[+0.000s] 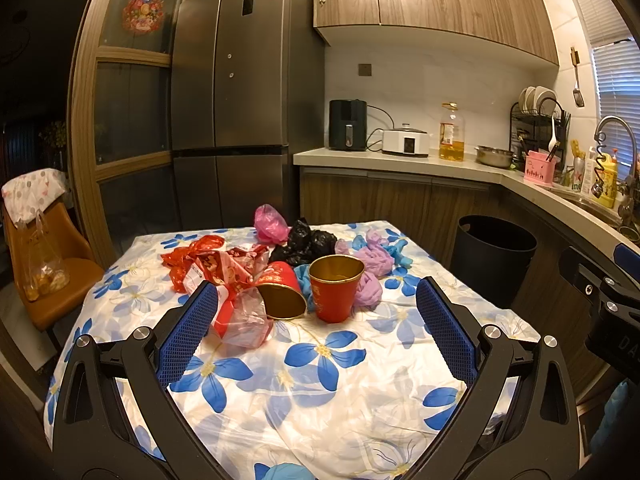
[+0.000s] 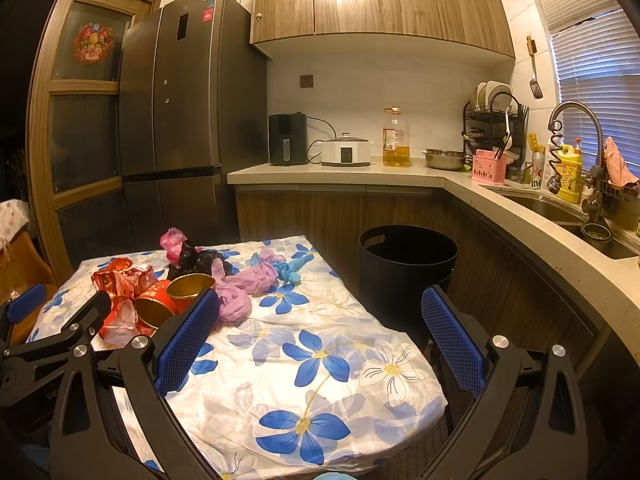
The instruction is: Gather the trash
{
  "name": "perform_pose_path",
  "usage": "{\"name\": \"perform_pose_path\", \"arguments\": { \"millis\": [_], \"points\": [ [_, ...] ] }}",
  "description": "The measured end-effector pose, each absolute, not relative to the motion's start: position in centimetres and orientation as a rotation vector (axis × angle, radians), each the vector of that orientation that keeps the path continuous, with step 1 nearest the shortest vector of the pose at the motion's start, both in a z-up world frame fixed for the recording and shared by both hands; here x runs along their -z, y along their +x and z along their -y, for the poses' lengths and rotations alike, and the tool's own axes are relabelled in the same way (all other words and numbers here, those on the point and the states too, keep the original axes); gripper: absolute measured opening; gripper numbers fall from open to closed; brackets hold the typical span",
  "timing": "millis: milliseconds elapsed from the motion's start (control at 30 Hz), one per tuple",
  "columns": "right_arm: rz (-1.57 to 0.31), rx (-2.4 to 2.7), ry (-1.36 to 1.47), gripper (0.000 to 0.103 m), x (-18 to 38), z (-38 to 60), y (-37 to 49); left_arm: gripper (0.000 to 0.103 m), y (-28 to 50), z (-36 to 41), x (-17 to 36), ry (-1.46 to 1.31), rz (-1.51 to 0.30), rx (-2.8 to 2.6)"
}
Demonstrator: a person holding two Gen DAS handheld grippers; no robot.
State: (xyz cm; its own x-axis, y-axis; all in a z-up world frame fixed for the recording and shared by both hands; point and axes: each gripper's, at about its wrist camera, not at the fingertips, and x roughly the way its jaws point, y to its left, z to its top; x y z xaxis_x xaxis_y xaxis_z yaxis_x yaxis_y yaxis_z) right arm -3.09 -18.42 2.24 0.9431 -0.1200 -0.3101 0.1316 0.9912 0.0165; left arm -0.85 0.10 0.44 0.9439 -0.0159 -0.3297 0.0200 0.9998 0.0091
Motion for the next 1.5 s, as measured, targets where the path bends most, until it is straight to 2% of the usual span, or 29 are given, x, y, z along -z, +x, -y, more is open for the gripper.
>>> {"name": "perform_pose_path", "arguments": {
  "millis": [1500],
  "points": [
    [-0.302,0.131,0.04,0.098,-3.0,18.7,-3.3,0.098,-1.2,0.3,-1.1,0.012,-0.325,0.025]
  ]
}}
